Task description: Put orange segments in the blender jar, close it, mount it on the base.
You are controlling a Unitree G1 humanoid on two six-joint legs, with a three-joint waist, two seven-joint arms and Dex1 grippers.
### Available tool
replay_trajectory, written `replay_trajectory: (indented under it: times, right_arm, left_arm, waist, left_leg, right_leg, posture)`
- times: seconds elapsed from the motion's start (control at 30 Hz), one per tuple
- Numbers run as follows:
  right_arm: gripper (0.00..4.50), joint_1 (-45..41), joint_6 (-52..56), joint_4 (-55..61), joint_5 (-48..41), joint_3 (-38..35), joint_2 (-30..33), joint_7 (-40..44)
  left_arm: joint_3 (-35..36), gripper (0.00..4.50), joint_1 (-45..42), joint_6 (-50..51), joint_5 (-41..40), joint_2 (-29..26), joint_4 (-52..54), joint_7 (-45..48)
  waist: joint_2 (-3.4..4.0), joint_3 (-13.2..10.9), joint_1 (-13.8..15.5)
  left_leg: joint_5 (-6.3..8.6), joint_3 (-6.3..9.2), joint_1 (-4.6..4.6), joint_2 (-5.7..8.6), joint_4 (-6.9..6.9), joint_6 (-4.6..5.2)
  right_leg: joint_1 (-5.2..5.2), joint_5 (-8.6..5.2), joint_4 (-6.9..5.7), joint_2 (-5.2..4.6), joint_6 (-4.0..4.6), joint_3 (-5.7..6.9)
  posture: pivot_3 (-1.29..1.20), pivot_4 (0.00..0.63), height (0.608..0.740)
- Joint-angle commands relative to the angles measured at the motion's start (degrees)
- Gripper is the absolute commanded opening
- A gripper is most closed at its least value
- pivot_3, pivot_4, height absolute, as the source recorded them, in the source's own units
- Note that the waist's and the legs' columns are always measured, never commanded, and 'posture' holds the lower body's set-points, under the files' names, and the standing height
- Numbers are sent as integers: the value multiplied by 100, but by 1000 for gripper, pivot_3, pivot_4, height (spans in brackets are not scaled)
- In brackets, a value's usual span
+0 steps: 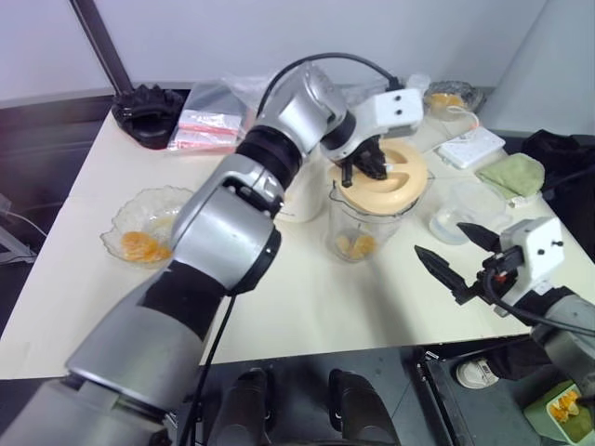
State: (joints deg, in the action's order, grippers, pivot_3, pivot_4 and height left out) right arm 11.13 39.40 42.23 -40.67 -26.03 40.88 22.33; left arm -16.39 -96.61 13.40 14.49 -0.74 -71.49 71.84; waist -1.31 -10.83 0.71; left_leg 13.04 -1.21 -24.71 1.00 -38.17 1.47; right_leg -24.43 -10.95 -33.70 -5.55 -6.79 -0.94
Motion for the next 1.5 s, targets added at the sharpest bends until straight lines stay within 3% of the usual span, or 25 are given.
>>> replay_trajectory:
  times: [0.03, 0.33, 0.67, 1.13, 1.5]
  right_arm:
    - [4500, -79, -125, 7, 59, -81, -12, 63]
    - [4500, -208, -158, -128, 195, 66, -69, 141]
    - [4500, -316, -428, -461, 609, 380, -243, 228]
    - [4500, -1922, -2359, -3321, 2211, 1448, -1077, 235]
    - [4500, -3252, -3094, -4967, 2404, 1523, -1446, 438]
  left_arm:
    - [18, 261, -86, 298, -57, -55, 15, 366]
    - [134, 261, -194, 364, -180, -71, 221, 183]
    - [-49, 261, 89, 665, -217, -12, 470, 730]
    - [-219, 261, 506, 356, -81, 89, 612, 427]
    - [-271, 261, 620, 282, -65, 128, 612, 415]
  waist:
    - [0, 0, 0]
    - [0, -2, 9]
    - [0, -2, 4]
    - [5, 1, -18]
    - [9, 3, -19]
  left_leg:
    - [1, 0, -1, 1, 1, 2]
    - [3, 1, -49, 10, 1, 7]
    - [2, -1, -60, 12, -3, 8]
    - [2, -3, -51, 15, -10, 8]
    - [1, -4, -26, 13, -9, 8]
  right_leg:
    - [0, 0, 1, 0, 0, 0]
    - [-41, 7, 0, 0, -6, 0]
    - [-50, 11, 0, 1, -14, 0]
    - [-43, 13, -12, 1, -13, -2]
    - [-32, 13, -40, 8, -14, -3]
  posture:
    - [0, 150, 740]
    - [0, 150, 740]
    - [0, 150, 740]
    - [0, 150, 740]
    - [0, 150, 740]
